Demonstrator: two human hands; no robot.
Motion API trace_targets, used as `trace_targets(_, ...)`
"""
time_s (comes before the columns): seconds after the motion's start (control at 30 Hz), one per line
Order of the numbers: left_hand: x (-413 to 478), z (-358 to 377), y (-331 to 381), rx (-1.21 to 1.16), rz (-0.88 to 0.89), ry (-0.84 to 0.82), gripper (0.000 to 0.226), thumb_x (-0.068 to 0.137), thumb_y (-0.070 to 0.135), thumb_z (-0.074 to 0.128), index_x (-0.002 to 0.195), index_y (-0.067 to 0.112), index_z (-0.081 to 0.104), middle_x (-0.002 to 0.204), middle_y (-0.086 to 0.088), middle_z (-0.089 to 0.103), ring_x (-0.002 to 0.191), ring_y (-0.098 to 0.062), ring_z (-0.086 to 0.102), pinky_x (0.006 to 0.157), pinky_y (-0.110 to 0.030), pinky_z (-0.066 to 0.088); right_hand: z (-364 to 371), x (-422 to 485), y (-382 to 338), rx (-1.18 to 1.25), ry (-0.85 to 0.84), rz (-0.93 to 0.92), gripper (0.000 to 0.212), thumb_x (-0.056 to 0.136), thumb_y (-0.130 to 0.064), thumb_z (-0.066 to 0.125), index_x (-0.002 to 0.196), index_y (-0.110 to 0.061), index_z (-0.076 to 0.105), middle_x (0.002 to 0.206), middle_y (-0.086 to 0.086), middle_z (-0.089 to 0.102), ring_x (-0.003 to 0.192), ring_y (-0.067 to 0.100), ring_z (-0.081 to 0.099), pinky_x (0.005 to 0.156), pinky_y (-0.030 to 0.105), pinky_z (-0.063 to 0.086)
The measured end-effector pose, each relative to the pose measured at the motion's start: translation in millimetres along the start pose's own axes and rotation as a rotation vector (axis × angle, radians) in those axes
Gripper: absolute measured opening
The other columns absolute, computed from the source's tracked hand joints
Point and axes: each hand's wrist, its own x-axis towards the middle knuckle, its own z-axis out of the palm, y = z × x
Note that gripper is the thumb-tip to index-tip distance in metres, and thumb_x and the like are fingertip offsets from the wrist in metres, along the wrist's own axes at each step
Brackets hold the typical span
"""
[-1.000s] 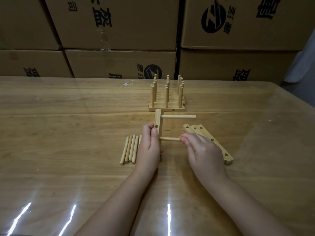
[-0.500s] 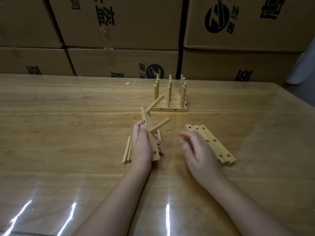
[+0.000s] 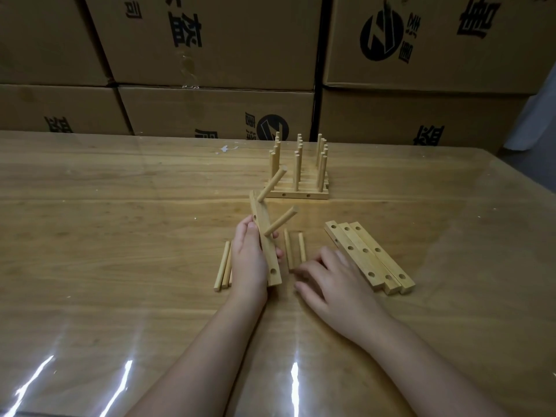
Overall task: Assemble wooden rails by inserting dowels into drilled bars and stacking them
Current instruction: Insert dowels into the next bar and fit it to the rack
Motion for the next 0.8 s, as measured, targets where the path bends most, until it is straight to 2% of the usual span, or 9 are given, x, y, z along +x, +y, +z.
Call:
trace_targets(0.2, 1, 0, -1, 0.008, -0.008, -0.002, 0.025, 0.104, 0.022, 0.032, 0.103, 0.025, 0.057, 0.059, 0.006, 0.065, 0.04, -0.008, 0.052, 0.038, -0.018, 0.042, 0, 1, 0, -0.049, -0.06, 0.045, 0.045, 0.091, -0.049, 0.039, 0.132, -0.031, 0.044, 0.128, -0.011, 0.039, 0.122, 0.011, 0.033, 0.102, 0.03, 0.026)
trace_targets(0.43, -1, 0, 0, 0.015, -0.024, -0.054, 0.022, 0.103, 0.021, 0.035, 0.105, 0.025, 0.056, 0.058, 0.004, 0.065, 0.041, -0.01, 0.053, 0.039, -0.019, 0.043, -8, 4, 3, -0.1, 0.027, 0.14, 0.02, 0.091, -0.04, 0.048, 0.101, -0.024, 0.053, 0.102, -0.009, 0.046, 0.1, 0.01, 0.043, 0.087, 0.025, 0.037)
trace_targets(0.5, -3, 0, 0, 0.032, -0.038, -0.089, 0.021, 0.103, 0.023, 0.037, 0.109, 0.025, 0.056, 0.059, 0.003, 0.065, 0.042, -0.01, 0.055, 0.04, -0.021, 0.045, -10, 5, 3, -0.085, 0.038, 0.19, 0.016, 0.094, -0.032, 0.048, 0.105, -0.023, 0.053, 0.106, -0.008, 0.05, 0.102, 0.013, 0.046, 0.084, 0.025, 0.039)
trace_targets(0.6, -2, -2, 0, 0.034, -0.05, -0.076, 0.021, 0.102, 0.026, 0.04, 0.111, 0.023, 0.059, 0.062, 0.0, 0.063, 0.044, -0.01, 0.057, 0.041, -0.022, 0.046, -9, 5, 5, -0.09, 0.051, 0.233, 0.032, 0.094, -0.026, 0.046, 0.125, -0.023, 0.05, 0.114, -0.004, 0.05, 0.106, 0.014, 0.047, 0.084, 0.023, 0.041)
trace_targets(0.67, 0, -2, 1, 0.006, -0.062, -0.05, 0.022, 0.101, 0.027, 0.04, 0.106, 0.021, 0.061, 0.063, -0.002, 0.061, 0.043, -0.01, 0.056, 0.04, -0.021, 0.045, -11, 5, 5, -0.009, 0.099, 0.281, 0.033, 0.093, -0.023, 0.046, 0.125, -0.021, 0.054, 0.107, -0.003, 0.047, 0.095, 0.011, 0.048, 0.074, 0.02, 0.037)
trace_targets(0.73, 1, -3, 1, -0.019, -0.074, -0.023, 0.024, 0.101, 0.028, 0.04, 0.101, 0.017, 0.062, 0.061, -0.001, 0.06, 0.042, -0.009, 0.055, 0.039, -0.019, 0.043, -14, 5, 5, 0.178, 0.156, 0.337, 0.027, 0.093, -0.022, 0.047, 0.115, -0.018, 0.061, 0.1, -0.006, 0.047, 0.082, 0.006, 0.048, 0.067, 0.019, 0.036)
trace_targets(0.8, 2, -3, 0, 0.01, -0.068, 0.0, 0.029, 0.101, 0.033, 0.039, 0.098, 0.017, 0.062, 0.055, 0.004, 0.06, 0.041, -0.007, 0.055, 0.039, -0.018, 0.043, -17, 6, 4, 0.346, 0.197, 0.32, 0.018, 0.093, -0.025, 0.05, 0.103, -0.018, 0.063, 0.093, -0.01, 0.049, 0.078, 0.004, 0.051, 0.063, 0.015, 0.04)
